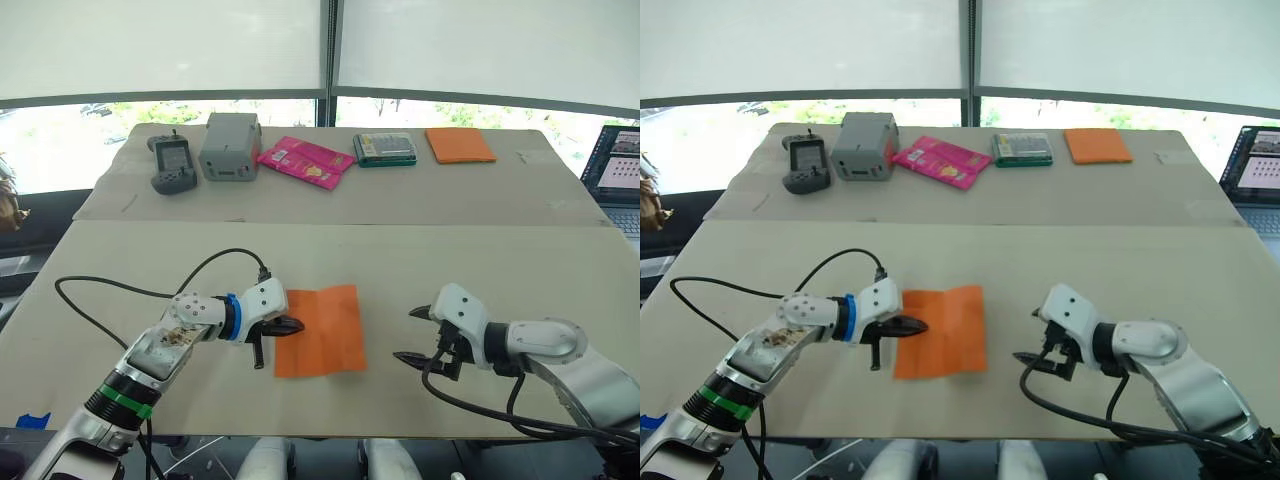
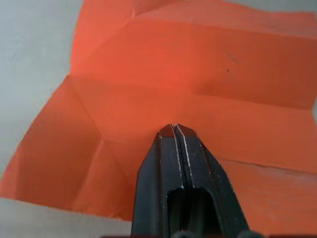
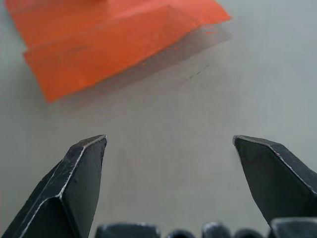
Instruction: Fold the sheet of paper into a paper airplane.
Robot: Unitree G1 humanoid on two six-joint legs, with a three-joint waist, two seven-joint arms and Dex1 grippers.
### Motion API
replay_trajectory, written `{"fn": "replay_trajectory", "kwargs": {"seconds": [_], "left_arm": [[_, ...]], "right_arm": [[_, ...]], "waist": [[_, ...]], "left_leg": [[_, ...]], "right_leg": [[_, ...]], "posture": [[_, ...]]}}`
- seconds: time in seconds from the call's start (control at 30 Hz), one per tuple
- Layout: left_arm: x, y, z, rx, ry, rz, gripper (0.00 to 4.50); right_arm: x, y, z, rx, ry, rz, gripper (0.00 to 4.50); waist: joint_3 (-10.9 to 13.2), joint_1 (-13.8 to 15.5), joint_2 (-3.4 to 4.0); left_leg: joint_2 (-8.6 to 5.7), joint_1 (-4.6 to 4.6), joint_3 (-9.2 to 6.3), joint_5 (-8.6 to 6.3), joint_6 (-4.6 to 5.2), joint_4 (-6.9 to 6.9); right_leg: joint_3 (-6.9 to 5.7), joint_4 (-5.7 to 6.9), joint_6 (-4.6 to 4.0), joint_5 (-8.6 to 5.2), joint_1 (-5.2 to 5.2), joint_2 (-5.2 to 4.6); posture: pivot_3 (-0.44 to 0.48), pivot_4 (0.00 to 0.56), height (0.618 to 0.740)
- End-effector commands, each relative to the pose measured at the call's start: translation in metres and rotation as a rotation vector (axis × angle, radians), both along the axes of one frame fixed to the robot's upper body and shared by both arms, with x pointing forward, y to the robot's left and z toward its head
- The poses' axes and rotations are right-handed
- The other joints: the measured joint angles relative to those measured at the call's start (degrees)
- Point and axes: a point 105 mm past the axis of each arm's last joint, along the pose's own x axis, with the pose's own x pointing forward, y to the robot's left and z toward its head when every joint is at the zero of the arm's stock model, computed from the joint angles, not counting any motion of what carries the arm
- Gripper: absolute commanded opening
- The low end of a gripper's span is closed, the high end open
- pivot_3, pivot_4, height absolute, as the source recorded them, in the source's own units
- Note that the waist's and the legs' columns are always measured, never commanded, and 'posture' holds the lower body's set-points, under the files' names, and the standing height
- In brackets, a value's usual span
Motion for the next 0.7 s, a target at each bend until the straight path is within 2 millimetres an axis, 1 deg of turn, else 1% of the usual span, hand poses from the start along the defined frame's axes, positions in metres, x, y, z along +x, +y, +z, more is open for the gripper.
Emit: {"fn": "replay_trajectory", "kwargs": {"seconds": [0.03, 0.13, 0.2, 0.23, 0.3, 0.37, 0.47, 0.63, 0.7], "left_arm": [[-0.004, 0.004, -0.022, 0.062, 0.039, 0.013, 0.02], [-0.006, 0.010, -0.033, 0.105, 0.054, 0.034, 0.02], [-0.007, 0.014, -0.036, 0.116, 0.063, 0.045, 0.02], [-0.007, 0.014, -0.036, 0.117, 0.062, 0.048, 0.02], [-0.008, 0.015, -0.036, 0.118, 0.058, 0.053, 0.02], [-0.009, 0.016, -0.036, 0.113, 0.059, 0.061, 0.00], [-0.011, 0.017, -0.036, 0.110, 0.059, 0.070, 0.00], [-0.015, 0.018, -0.037, 0.105, 0.058, 0.094, 0.00], [-0.016, 0.018, -0.038, 0.102, 0.060, 0.101, 0.00]], "right_arm": [[0.007, 0.006, 0.008, 0.031, -0.044, -0.009, 4.50], [0.019, 0.016, 0.006, 0.057, -0.056, 0.003, 4.50], [0.028, 0.020, 0.002, 0.041, -0.063, 0.022, 4.50], [0.034, 0.020, 0.000, 0.004, -0.082, 0.033, 4.50], [0.049, 0.021, 0.002, -0.030, -0.134, 0.043, 4.50], [0.063, 0.024, 0.009, -0.039, -0.170, 0.053, 3.95], [0.071, 0.027, 0.012, -0.063, -0.179, 0.099, 2.97], [0.066, 0.039, -0.003, -0.080, -0.078, 0.229, 1.20], [0.065, 0.048, -0.011, -0.068, -0.058, 0.274, 0.48]], "waist": [[-0.01, 0.03, 0.00], [-0.06, -0.01, 0.00], [-0.08, -0.12, 0.03], [-0.09, -0.16, 0.04], [-0.09, -0.42, 0.05], [-0.09, -0.61, 0.05], [-0.10, -0.66, 0.06], [-0.10, -0.69, 0.07], [-0.10, -0.70, 0.07]], "left_leg": [[0.00, 0.02, 0.00, 0.00, 0.00, 0.00], [-0.01, 0.10, 0.00, 0.00, 0.00, 0.04], [-0.01, 0.22, 0.00, 0.00, 0.00, 0.04], [0.00, 0.30, 0.00, 0.00, 0.00, 0.04], [0.02, 0.43, -0.02, 0.00, 0.01, 0.03], [0.02, 0.51, -0.02, 0.00, 0.01, 0.03], [0.04, 0.58, -0.03, -0.01, 0.01, 0.01], [0.07, 0.59, -0.05, -0.02, 0.02, 0.00], [0.08, 0.60, -0.06, -0.02, 0.03, 0.00]], "right_leg": [[0.00, 0.00, 0.00, 0.00, 0.04, 0.00], [0.00, 0.00, 0.01, 0.00, 0.12, -0.01], [0.00, 0.00, 0.01, 0.00, 0.23, 0.01], [-0.01, 0.00, 0.01, 0.00, 0.31, 0.02], [-0.02, -0.01, 0.02, -0.01, 0.43, 0.04], [-0.03, -0.04, 0.02, -0.01, 0.52, 0.04], [-0.03, -0.03, 0.02, -0.01, 0.57, 0.06], [-0.05, -0.04, 0.02, -0.01, 0.60, 0.06], [-0.05, -0.05, 0.02, -0.01, 0.60, 0.07]], "posture": [[0.000, 0.150, 0.740], [0.000, 0.150, 0.740], [0.000, 0.150, 0.740], [0.000, 0.150, 0.740], [0.000, 0.150, 0.740], [0.000, 0.150, 0.740], [0.000, 0.150, 0.740], [0.000, 0.150, 0.740], [0.000, 0.150, 0.740]]}}
